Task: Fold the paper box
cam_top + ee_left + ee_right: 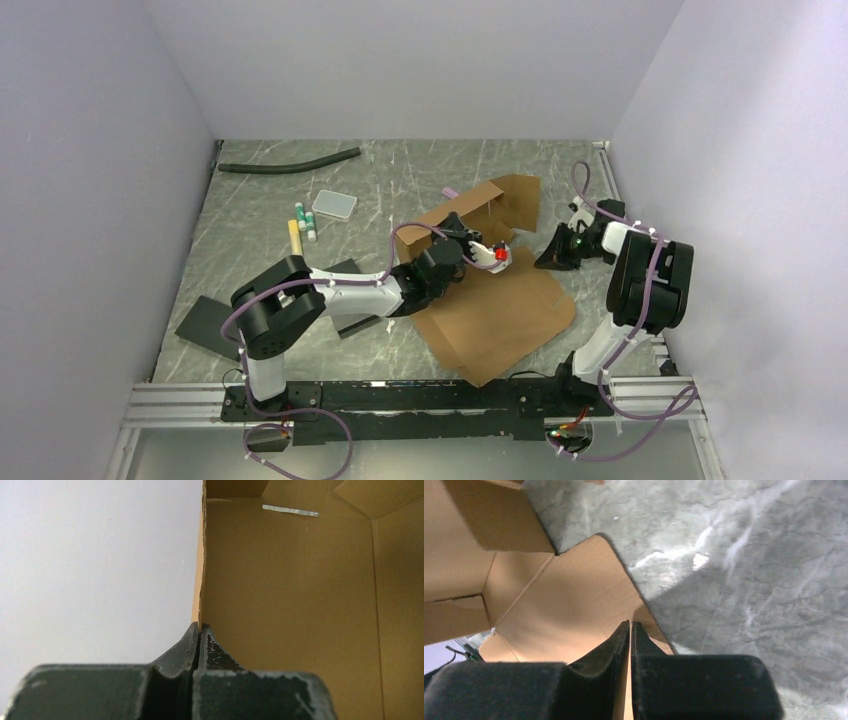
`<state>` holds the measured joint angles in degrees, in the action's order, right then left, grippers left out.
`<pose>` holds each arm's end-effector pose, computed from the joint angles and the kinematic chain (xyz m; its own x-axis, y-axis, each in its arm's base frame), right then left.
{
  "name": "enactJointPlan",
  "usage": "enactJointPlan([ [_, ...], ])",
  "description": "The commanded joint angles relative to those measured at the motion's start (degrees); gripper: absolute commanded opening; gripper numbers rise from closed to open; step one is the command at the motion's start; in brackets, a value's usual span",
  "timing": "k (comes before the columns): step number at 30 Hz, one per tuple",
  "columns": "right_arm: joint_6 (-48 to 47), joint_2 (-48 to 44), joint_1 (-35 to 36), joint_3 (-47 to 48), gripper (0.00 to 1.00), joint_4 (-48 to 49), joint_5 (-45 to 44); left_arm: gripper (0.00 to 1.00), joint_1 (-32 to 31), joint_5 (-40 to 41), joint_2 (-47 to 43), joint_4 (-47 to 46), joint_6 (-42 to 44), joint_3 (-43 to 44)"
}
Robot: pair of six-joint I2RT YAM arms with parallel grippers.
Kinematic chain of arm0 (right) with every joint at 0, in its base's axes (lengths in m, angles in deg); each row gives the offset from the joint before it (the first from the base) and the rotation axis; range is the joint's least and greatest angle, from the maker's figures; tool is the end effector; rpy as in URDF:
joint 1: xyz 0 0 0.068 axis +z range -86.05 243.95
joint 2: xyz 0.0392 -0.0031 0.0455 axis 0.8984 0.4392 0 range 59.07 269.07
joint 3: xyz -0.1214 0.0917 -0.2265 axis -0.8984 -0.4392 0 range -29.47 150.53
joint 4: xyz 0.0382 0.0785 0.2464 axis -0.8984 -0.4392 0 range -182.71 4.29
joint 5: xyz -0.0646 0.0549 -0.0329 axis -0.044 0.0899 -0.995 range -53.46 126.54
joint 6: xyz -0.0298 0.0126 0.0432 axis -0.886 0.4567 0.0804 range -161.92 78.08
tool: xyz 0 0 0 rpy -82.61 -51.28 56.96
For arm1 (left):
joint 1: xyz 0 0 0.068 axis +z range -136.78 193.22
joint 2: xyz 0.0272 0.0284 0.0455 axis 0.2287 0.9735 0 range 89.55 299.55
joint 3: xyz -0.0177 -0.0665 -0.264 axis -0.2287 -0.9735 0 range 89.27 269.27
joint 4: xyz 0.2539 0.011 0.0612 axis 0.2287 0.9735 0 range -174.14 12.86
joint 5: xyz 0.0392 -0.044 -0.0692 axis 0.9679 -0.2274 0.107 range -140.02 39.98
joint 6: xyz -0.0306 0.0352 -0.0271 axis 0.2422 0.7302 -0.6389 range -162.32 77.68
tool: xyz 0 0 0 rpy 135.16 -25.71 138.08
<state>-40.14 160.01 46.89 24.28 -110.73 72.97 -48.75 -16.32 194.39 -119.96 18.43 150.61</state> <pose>0.3044 -0.0714 0.1360 -0.9079 0.3047 -0.2880 0.0907 0.8135 0.5745 0.2097 -0.3519 0.2298 0.3847 0.8222 -0.4195 0.2873 0.3253 0.9009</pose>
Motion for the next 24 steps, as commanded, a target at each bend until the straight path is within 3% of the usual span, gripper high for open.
enactJointPlan([
  [1,-5.4,-7.7,0.2,1.0,0.16,1.0,6.9,0.0,-0.5,-0.6,-2.4,-2.8,-0.4,-0.3],
  [4,-6.8,-14.1,0.3,-0.1,0.27,3.2,8.9,0.0,-0.5,-0.6,-2.4,-2.8,-0.4,-0.3],
  [8,-7.6,-21.1,0.3,-1.7,0.48,7.6,9.0,0.0,-0.6,-0.6,-2.1,-2.5,-0.4,-0.1],
  [14,-7.2,-20.8,0.3,-0.8,0.69,13.6,7.3,0.0,-0.7,-0.4,-1.9,-2.2,-0.4,0.3],
  [19,-11.4,-11.8,0.3,4.3,0.78,14.0,8.7,0.0,-0.9,-0.4,-2.1,-1.8,-0.5,0.7],
  [24,-15.6,-7.0,2.0,7.1,0.75,16.9,11.4,0.0,-1.0,-0.4,-1.6,-2.1,-0.5,0.8],
])
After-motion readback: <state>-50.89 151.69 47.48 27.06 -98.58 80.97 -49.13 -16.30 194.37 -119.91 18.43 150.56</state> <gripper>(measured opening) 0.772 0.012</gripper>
